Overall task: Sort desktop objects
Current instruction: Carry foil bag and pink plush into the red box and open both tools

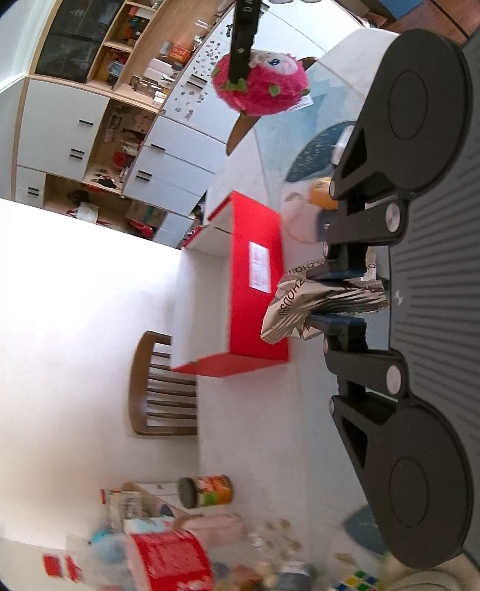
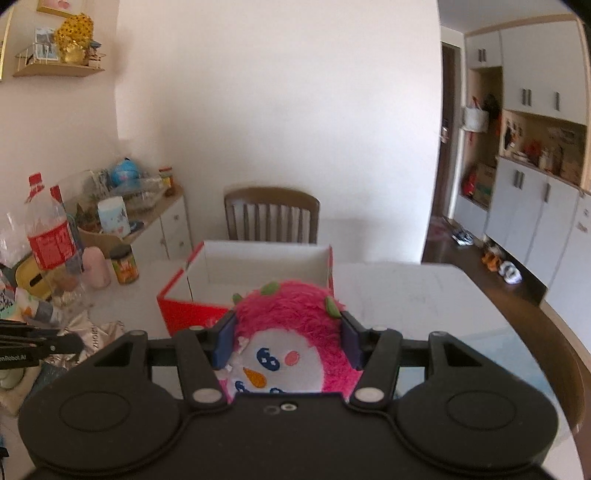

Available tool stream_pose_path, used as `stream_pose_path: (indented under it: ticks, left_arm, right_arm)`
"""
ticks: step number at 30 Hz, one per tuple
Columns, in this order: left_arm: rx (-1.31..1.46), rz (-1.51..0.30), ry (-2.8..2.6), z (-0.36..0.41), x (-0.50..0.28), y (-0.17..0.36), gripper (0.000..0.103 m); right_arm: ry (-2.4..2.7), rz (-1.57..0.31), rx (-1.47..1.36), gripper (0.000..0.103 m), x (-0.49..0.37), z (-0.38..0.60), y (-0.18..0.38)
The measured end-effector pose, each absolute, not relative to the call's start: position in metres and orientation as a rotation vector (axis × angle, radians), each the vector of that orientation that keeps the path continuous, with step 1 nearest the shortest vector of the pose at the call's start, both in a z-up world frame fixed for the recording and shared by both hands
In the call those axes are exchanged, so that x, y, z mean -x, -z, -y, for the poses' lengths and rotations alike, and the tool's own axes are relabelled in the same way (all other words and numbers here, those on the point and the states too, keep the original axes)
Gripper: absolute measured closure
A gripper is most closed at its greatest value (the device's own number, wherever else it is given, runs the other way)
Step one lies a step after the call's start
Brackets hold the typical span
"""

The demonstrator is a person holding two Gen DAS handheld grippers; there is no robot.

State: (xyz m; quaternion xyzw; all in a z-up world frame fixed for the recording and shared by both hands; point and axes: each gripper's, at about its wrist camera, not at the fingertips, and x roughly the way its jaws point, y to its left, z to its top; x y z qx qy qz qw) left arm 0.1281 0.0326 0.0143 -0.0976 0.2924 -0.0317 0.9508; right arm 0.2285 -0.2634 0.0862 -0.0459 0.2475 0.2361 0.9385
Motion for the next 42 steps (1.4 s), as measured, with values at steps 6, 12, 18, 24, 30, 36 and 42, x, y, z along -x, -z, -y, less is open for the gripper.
stream_pose_path:
  ticks: [6,12,18,24,30,36,42]
  left_arm:
    - [0.175,-0.576,0.052,-0.021,-0.178,-0.032,0.086]
    - [0.149,-0.562,0.021,-0.010,-0.233,-0.044,0.086]
    - [0.120,-0.555,-0.020,-0.002,-0.285,-0.049,0.086]
    - [0.128,-0.570,-0.050,0.000,-0.336,-0.039,0.086]
    - [0.170,-0.634,-0.096,-0.013,-0.375,-0.006,0.086]
    - [0.157,-0.712,-0.091,-0.020,-0.398,0.025,0.086]
    - [0.140,-0.767,-0.061,-0.022,-0.409,0.046,0.086]
  right_arm:
    - [-0.548,-0.483,0.104,0.000,-0.285,0.256,-0.096]
    - [-0.589,-0.474,0.094,0.000,-0.336,0.250,-0.093]
    - [-0.631,-0.500,0.068,0.000,-0.388,0.240,-0.078]
    - [-0.664,-0.564,0.061,0.000,-0.428,0.222,-0.045]
    - [-0.697,-0.651,0.054,0.000,-0.455,0.202,-0.005]
    - [-0.719,-0.729,0.104,0.000,-0.464,0.183,0.023]
    - [-0.729,-0.768,0.166,0.000,-0.467,0.165,0.038]
